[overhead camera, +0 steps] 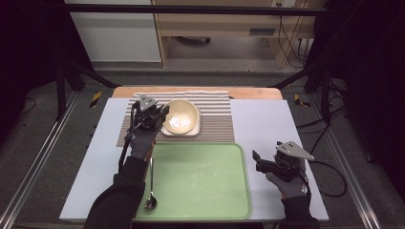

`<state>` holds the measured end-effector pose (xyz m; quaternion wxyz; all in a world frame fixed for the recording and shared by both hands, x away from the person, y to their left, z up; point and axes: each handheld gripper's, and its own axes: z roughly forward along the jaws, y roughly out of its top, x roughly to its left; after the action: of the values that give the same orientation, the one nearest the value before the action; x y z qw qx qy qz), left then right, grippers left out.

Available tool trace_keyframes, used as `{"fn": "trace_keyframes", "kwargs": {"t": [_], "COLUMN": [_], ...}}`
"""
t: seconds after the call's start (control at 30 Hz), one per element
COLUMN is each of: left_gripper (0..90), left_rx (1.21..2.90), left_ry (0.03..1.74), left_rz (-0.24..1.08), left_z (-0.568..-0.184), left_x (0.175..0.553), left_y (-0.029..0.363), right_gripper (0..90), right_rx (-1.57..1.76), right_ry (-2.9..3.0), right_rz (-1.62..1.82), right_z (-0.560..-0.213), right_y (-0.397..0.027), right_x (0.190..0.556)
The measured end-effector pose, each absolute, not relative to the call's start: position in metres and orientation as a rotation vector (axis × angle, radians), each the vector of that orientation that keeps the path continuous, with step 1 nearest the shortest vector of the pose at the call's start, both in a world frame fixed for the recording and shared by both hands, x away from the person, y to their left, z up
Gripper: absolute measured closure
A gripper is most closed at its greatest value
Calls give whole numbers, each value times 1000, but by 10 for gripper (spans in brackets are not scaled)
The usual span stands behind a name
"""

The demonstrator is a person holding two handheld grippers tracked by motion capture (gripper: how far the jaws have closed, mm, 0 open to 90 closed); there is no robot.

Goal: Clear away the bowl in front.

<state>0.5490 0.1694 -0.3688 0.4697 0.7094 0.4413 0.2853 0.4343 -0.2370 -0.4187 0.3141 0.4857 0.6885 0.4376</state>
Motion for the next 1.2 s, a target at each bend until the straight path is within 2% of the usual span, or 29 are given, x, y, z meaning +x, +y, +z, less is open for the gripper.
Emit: {"fn": "trace_keyframes", "kwargs": {"t": [0.3, 0.7, 1.2], "left_gripper": [822, 822, 821], "left_rx": [1759, 1817, 1910], "left_ry": [1020, 966, 1009], "left_rz": [704, 671, 603], "left_z": [-366, -383, -424], "left_x": [519, 488, 487], "left_y": [175, 173, 161], "right_gripper": [74, 74, 74], "right_rx": [1278, 1278, 1271], "right_ry": [1815, 1822, 1822], "right_rz": [1148, 1137, 1143], "right_z": [-419, -421, -420], "right_y": [-236, -235, -234], "right_x": [434, 434, 433]}}
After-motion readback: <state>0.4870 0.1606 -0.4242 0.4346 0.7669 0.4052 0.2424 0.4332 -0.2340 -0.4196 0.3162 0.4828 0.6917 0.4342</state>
